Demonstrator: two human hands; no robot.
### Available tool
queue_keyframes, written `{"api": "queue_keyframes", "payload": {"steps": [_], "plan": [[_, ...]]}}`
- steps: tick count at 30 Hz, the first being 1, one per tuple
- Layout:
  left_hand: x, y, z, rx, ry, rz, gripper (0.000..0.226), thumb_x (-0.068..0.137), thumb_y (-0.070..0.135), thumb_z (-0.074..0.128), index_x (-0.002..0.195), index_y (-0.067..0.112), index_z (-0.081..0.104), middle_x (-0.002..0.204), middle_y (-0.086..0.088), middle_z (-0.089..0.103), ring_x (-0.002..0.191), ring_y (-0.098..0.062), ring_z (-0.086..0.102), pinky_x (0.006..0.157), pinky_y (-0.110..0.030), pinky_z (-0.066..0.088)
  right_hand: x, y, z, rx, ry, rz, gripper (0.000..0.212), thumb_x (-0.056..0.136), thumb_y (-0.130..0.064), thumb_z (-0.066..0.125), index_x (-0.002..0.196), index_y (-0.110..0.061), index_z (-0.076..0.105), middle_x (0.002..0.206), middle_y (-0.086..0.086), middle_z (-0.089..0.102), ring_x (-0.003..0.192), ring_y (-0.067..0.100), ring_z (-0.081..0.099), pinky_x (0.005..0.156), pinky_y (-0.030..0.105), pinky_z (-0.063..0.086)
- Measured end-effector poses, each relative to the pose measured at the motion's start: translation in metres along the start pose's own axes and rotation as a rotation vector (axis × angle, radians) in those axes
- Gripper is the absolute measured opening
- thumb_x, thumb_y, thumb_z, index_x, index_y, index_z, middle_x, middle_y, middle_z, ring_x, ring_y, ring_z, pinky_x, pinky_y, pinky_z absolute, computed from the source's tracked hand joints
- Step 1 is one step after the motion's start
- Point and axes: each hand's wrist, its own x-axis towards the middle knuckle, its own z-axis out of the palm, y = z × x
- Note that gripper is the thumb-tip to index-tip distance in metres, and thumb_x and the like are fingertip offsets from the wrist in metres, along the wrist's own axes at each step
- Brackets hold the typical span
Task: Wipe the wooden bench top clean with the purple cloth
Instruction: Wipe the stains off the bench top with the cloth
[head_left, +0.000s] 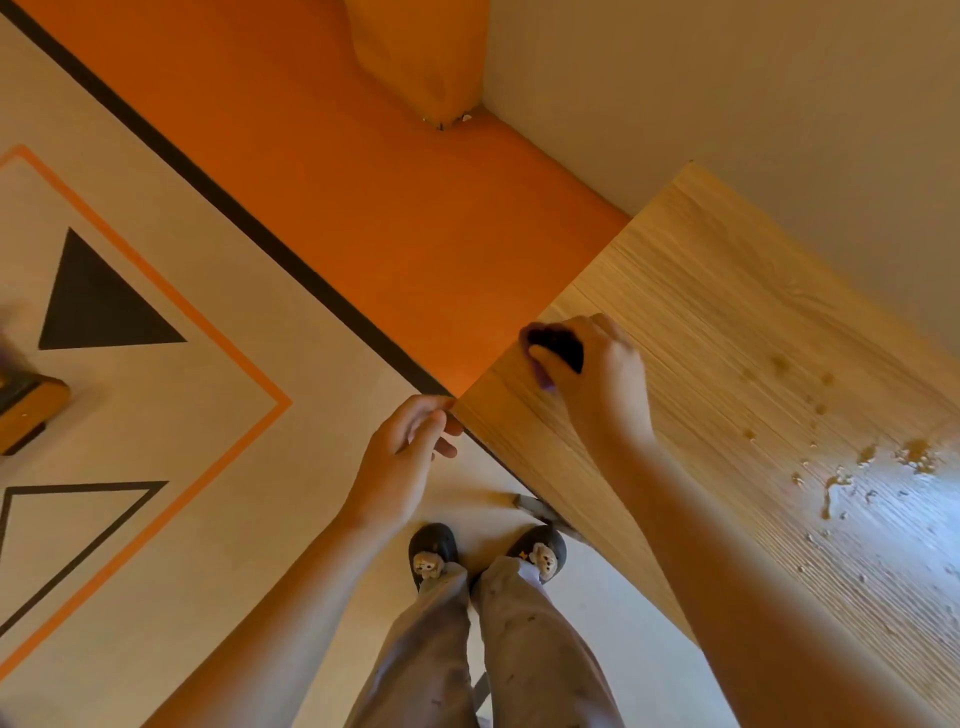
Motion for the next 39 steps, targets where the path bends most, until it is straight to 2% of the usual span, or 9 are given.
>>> {"api": "queue_keyframes", "payload": {"steps": [5,8,11,15,19,26,29,35,39], "plan": [[0.024,0.007,-0.007,0.094,0.013,-0.04,0.029,0.104,0.024,0.033,0.098,0.022,0.061,0.086,0.003,0.066,0.077,-0.014,0.062,0.074,-0.03,0.044,-0.036,-0.038,0.022,0.024,-0.003,-0.061,0.025,0.081,-0.025,0.071,0.101,-0.011,0.066,0.093,0.003,0.06,0.083,0.02,0.057,0.065,0.033,0.053],[0.043,0.014,-0.002,0.239,0.004,-0.004,0.031,0.102,0.035,0.035,0.104,0.019,0.062,0.094,0.001,0.064,0.089,-0.016,0.061,0.078,-0.033,0.046,-0.061,-0.041,0.022,0.049,-0.036,-0.123,0.026,0.076,-0.026,0.076,0.096,-0.011,0.068,0.086,0.003,0.061,0.079,0.021,0.057,0.059,0.028,0.048],[0.056,0.03,0.015,0.372,-0.049,0.037,0.03,0.102,0.036,0.036,0.111,0.018,0.059,0.1,0.004,0.061,0.095,-0.012,0.057,0.074,-0.028,0.046,-0.072,-0.022,0.006,0.014,-0.098,-0.126,0.029,0.075,-0.029,0.077,0.097,-0.012,0.067,0.086,0.002,0.06,0.079,0.021,0.058,0.06,0.026,0.047],[0.063,0.043,0.043,0.592,-0.12,0.088,0.033,0.102,0.04,0.033,0.115,0.014,0.05,0.078,-0.001,0.057,0.065,-0.018,0.054,0.053,-0.031,0.04,-0.061,0.023,-0.029,0.016,0.001,0.01,0.026,0.079,-0.029,0.073,0.098,-0.012,0.068,0.087,0.0,0.059,0.08,0.018,0.056,0.063,0.033,0.052],[0.061,0.037,0.053,0.919,-0.004,0.223,0.036,0.103,0.041,0.028,0.115,0.013,0.047,0.061,0.006,0.048,0.051,-0.009,0.049,0.044,-0.023,0.029,-0.054,0.045,-0.041,0.017,0.122,0.164,0.025,0.081,-0.026,0.072,0.098,-0.009,0.067,0.09,0.003,0.059,0.081,0.019,0.057,0.067,0.041,0.053],[0.062,0.033,0.052,0.907,0.037,0.289,0.026,0.102,0.037,0.031,0.09,0.016,0.041,0.056,0.007,0.043,0.046,-0.014,0.045,0.041,-0.026,0.022,-0.097,-0.021,0.006,0.071,0.054,0.004,0.029,0.073,-0.024,0.08,0.095,-0.01,0.067,0.085,0.002,0.06,0.078,0.019,0.058,0.062,0.027,0.051],[0.062,0.034,0.053,0.912,0.019,0.279,0.027,0.103,0.037,0.031,0.095,0.014,0.044,0.06,0.006,0.046,0.051,-0.018,0.047,0.042,-0.027,0.027,-0.104,-0.011,-0.002,0.071,-0.016,-0.005,0.028,0.075,-0.027,0.077,0.096,-0.011,0.067,0.085,0.001,0.059,0.081,0.017,0.057,0.065,0.025,0.049],[0.06,0.034,0.055,0.955,0.048,0.266,0.029,0.103,0.039,0.029,0.095,0.016,0.044,0.061,0.007,0.046,0.051,-0.011,0.047,0.043,-0.026,0.029,-0.098,0.064,-0.062,-0.038,0.185,0.294,0.026,0.079,-0.024,0.074,0.1,-0.009,0.068,0.091,0.001,0.058,0.085,0.018,0.056,0.071,0.024,0.038],[0.06,0.034,0.056,0.97,0.065,0.276,0.026,0.103,0.039,0.028,0.092,0.019,0.04,0.06,0.009,0.044,0.05,-0.009,0.045,0.043,-0.025,0.029,-0.101,0.057,-0.053,-0.04,0.319,0.45,0.025,0.079,-0.023,0.074,0.099,-0.009,0.068,0.093,0.005,0.063,0.087,0.024,0.059,0.07,0.028,0.042]]}}
